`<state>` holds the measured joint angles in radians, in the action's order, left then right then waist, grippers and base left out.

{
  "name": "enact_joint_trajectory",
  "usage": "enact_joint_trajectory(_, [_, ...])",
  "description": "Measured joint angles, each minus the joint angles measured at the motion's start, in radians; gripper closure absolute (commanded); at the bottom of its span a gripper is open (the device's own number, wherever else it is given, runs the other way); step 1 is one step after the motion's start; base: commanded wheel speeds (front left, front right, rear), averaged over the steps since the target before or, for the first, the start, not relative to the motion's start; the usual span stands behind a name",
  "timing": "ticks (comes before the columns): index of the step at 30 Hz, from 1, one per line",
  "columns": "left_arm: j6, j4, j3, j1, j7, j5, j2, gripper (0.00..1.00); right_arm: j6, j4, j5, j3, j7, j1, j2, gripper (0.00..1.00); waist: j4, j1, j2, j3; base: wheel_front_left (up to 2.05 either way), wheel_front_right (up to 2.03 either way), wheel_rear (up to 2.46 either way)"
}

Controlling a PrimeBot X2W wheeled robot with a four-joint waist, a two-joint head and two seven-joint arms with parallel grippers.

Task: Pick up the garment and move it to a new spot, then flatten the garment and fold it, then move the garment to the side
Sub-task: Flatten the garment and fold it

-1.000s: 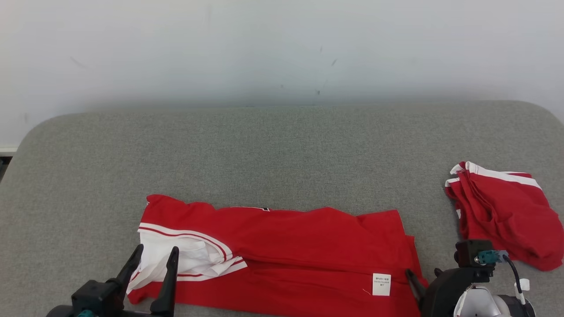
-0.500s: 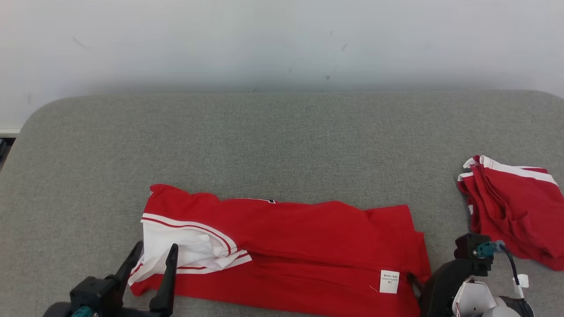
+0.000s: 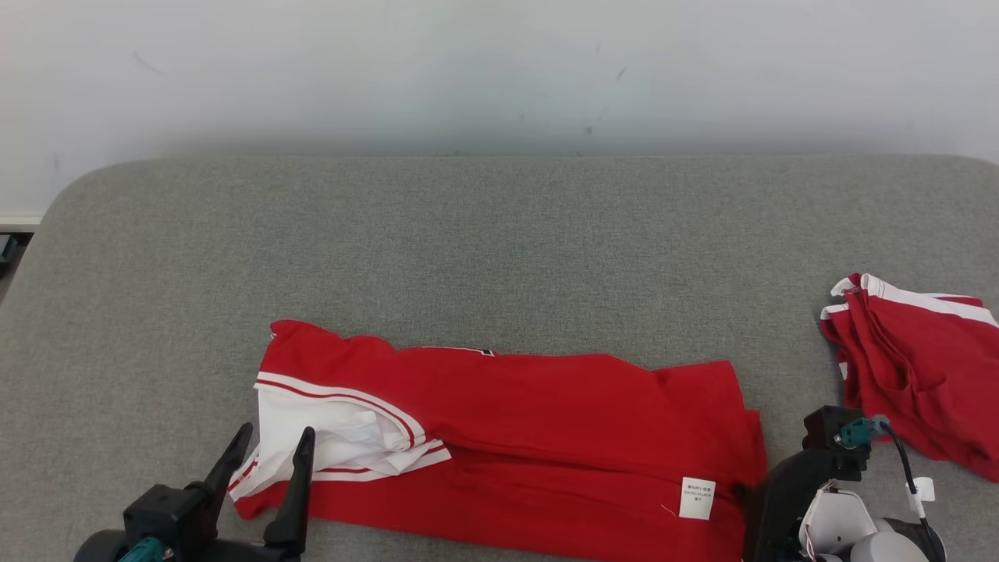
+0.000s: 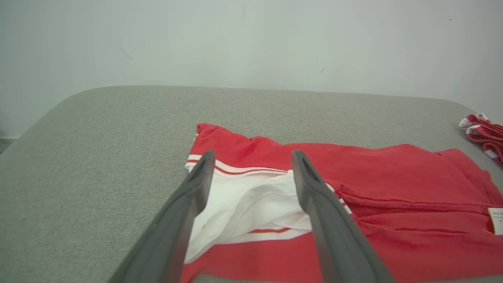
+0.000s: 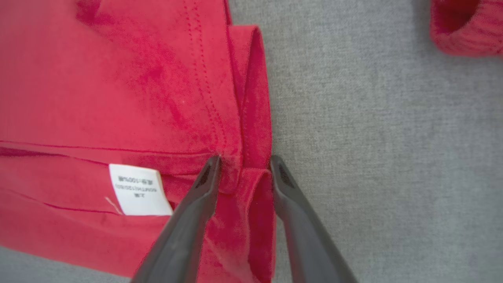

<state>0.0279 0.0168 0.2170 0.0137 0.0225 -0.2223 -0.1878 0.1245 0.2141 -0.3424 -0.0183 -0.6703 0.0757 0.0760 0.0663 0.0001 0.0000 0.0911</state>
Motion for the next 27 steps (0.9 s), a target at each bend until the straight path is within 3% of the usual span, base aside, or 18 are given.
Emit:
enact_joint_trajectory(1, [0.000,0.002,0.000,-0.001,0.000,0.000,0.000,0.00,0.000,0.000,0.000,0.000,0.000,0.003,-0.001,1.00,0.001,0.0000,0.0000,0.000,0.00,0.00,0.00])
enact_joint_trajectory(14, [-0.001,0.022,-0.009,-0.002,0.002,-0.006,-0.002,0.00,0.000,-0.036,0.008,0.045,-0.006,0.017,-0.007,1.00,0.000,0.0000,0.0000,-0.013,0.00,0.00,0.00])
enact_joint_trajectory(27, [-0.010,0.022,-0.011,0.002,0.006,-0.007,0.001,0.00,0.000,-0.215,0.071,0.195,-0.007,-0.028,0.087,1.00,-0.019,0.0000,0.0000,-0.016,0.00,0.00,0.00])
